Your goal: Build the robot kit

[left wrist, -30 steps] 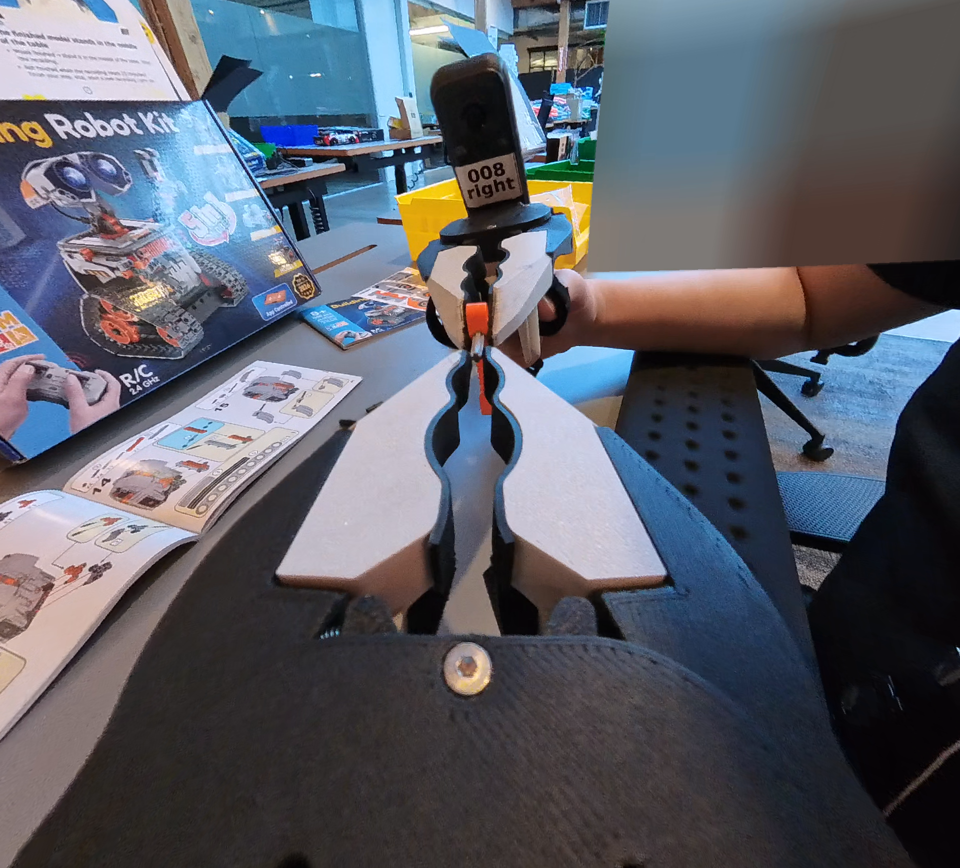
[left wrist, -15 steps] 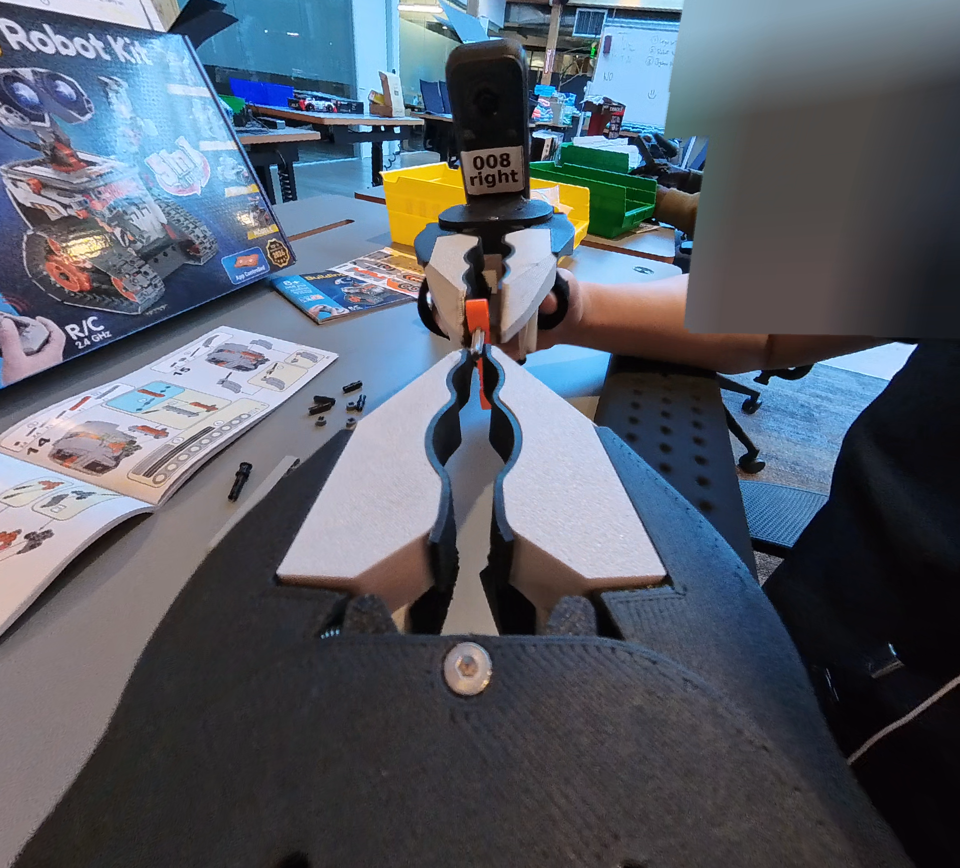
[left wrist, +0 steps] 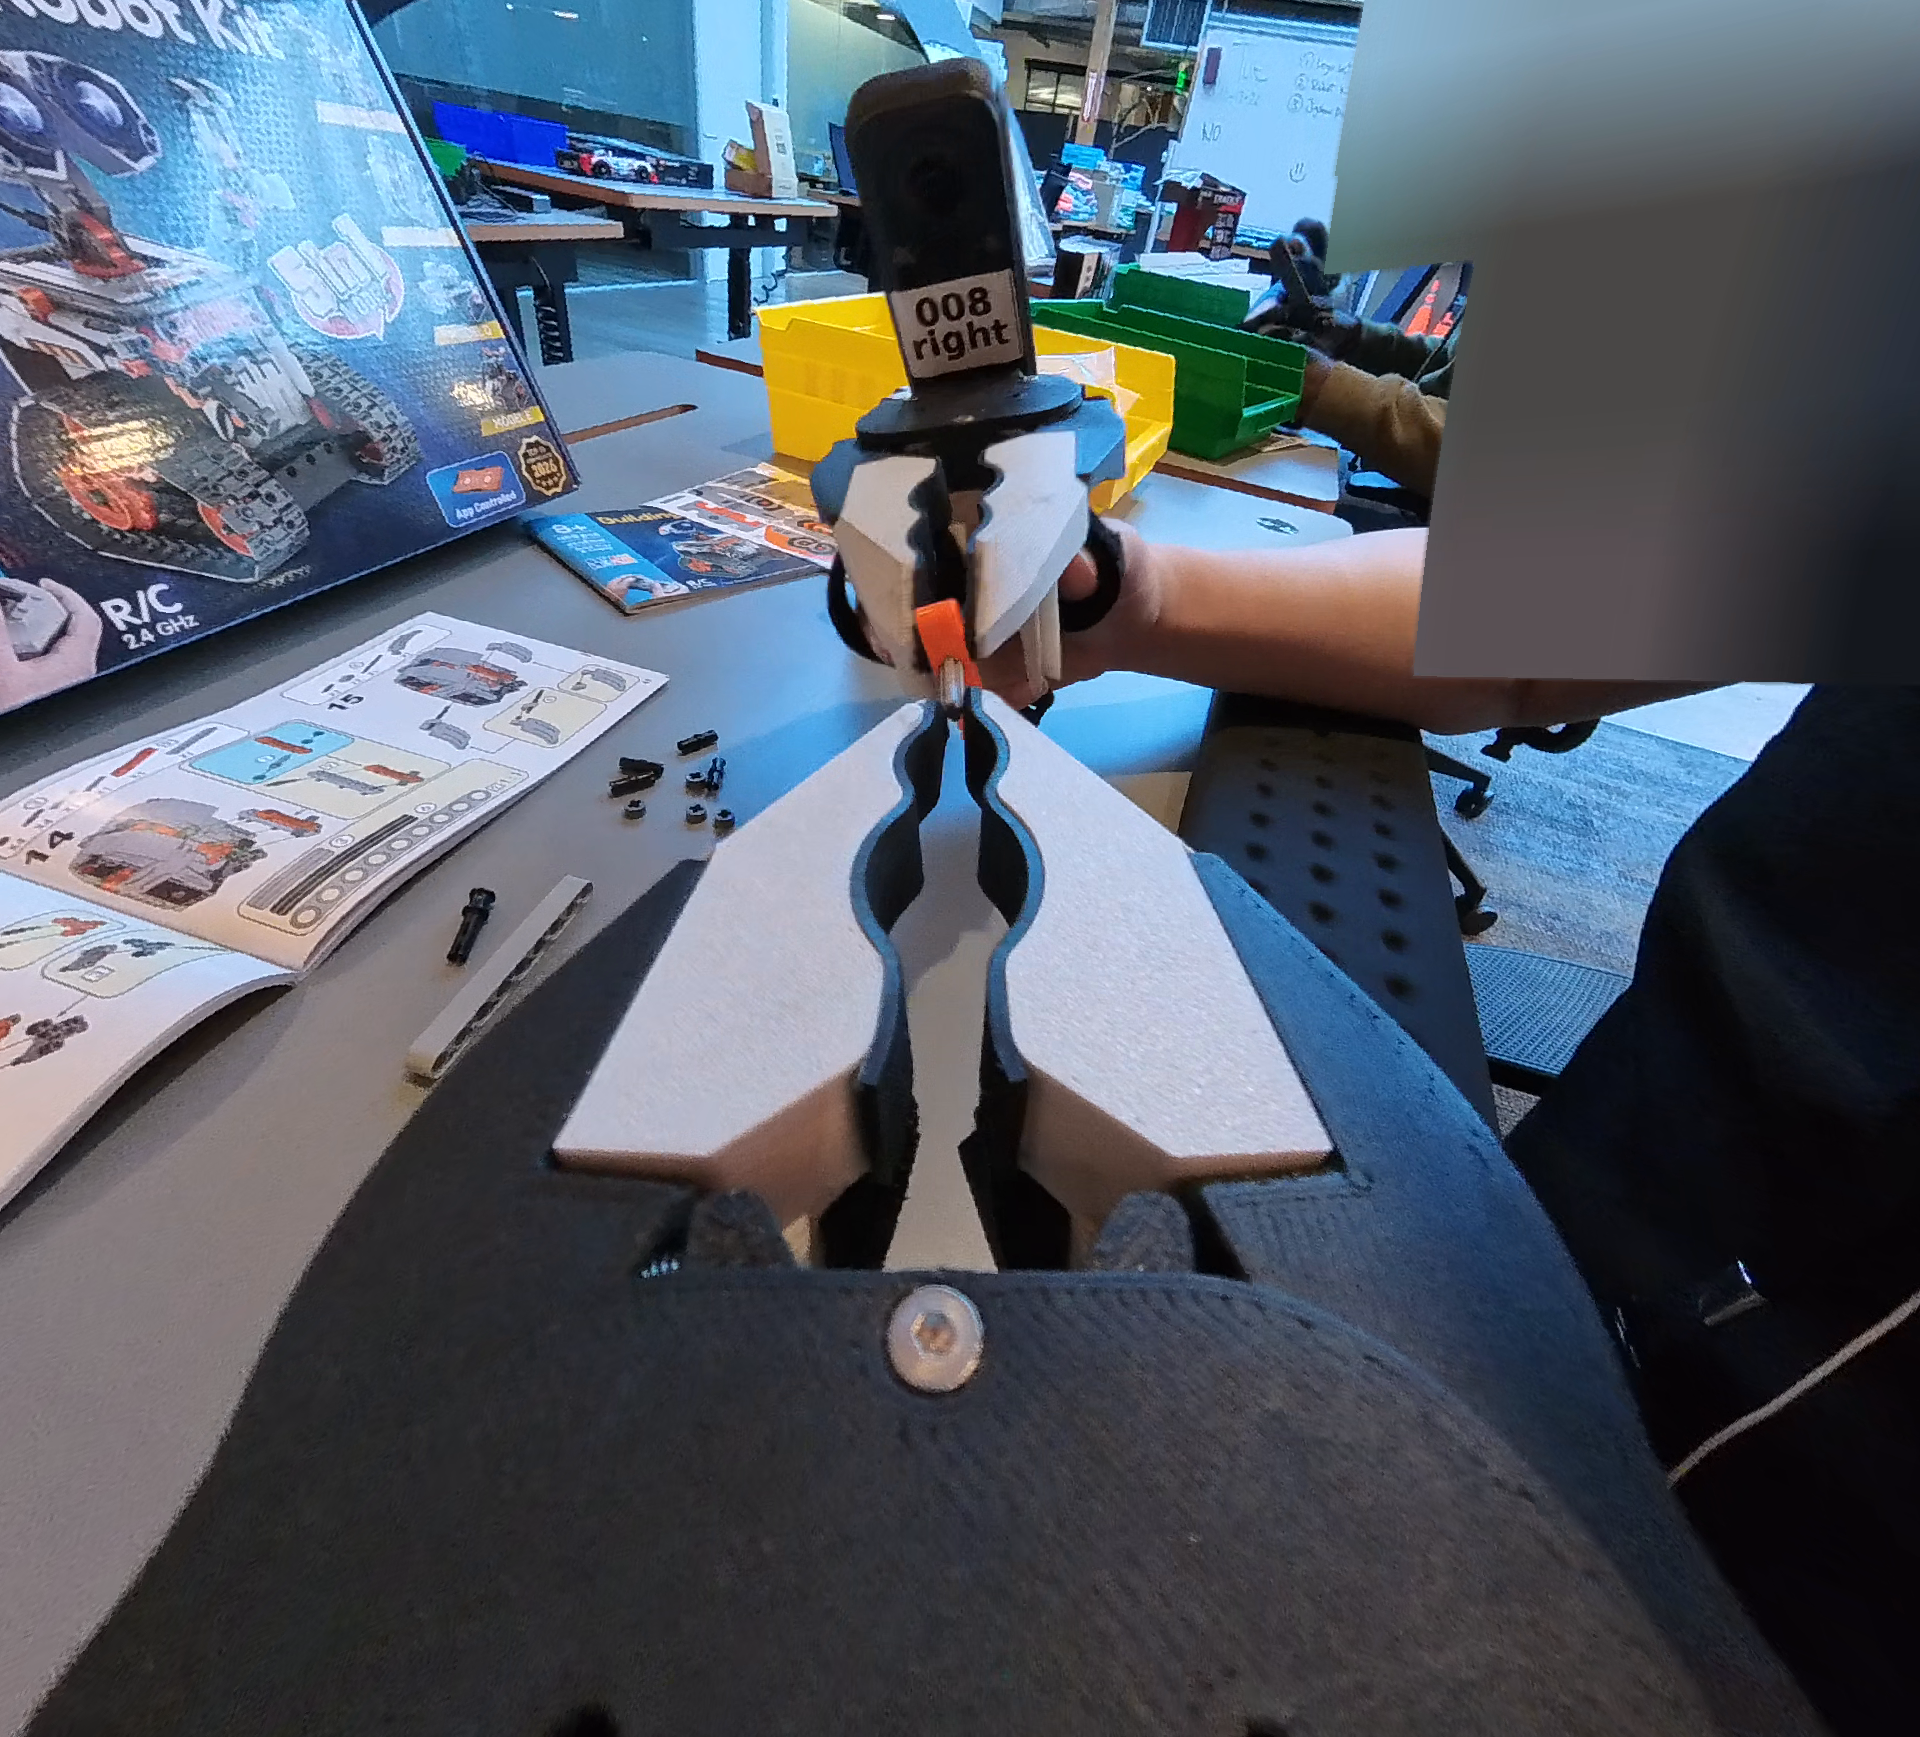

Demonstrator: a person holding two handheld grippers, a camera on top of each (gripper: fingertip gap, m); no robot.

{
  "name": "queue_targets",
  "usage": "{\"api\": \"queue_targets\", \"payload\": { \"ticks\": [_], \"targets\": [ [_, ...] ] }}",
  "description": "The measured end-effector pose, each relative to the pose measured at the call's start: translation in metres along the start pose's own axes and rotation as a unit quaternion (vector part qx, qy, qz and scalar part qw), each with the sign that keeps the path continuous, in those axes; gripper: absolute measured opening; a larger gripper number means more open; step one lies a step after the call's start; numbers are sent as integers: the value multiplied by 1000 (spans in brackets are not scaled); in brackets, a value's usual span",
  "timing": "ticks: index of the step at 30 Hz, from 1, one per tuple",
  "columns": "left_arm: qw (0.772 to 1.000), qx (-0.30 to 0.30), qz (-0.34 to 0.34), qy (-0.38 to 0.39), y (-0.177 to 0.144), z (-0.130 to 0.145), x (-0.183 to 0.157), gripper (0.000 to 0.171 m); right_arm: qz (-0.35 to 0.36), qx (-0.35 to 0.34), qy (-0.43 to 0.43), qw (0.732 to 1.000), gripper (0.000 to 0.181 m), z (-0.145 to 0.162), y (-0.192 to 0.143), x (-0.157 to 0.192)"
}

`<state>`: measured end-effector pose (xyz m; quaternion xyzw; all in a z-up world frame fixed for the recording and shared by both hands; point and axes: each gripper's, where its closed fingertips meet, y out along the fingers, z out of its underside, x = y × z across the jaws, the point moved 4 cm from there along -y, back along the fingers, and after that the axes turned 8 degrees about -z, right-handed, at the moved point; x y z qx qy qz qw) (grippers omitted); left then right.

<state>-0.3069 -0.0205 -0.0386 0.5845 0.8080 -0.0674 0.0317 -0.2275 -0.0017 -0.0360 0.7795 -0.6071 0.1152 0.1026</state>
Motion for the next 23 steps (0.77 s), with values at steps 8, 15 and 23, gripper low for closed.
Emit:
{"api": "queue_targets", "payload": {
  "ticks": [8, 15, 23],
  "targets": [
    [1000, 16, 11, -23, 1, 7, 1, 0, 2, 31, -5, 999, 5, 7, 0, 0],
    [998, 35, 15, -50, 0, 17, 8, 0, 1, 17, 28, 999, 5, 18, 3, -8],
    [996, 48, 15, -79, 1, 23, 16, 0, -16, -14, 68, 997, 5, 31, 3, -19]
  ]
}}
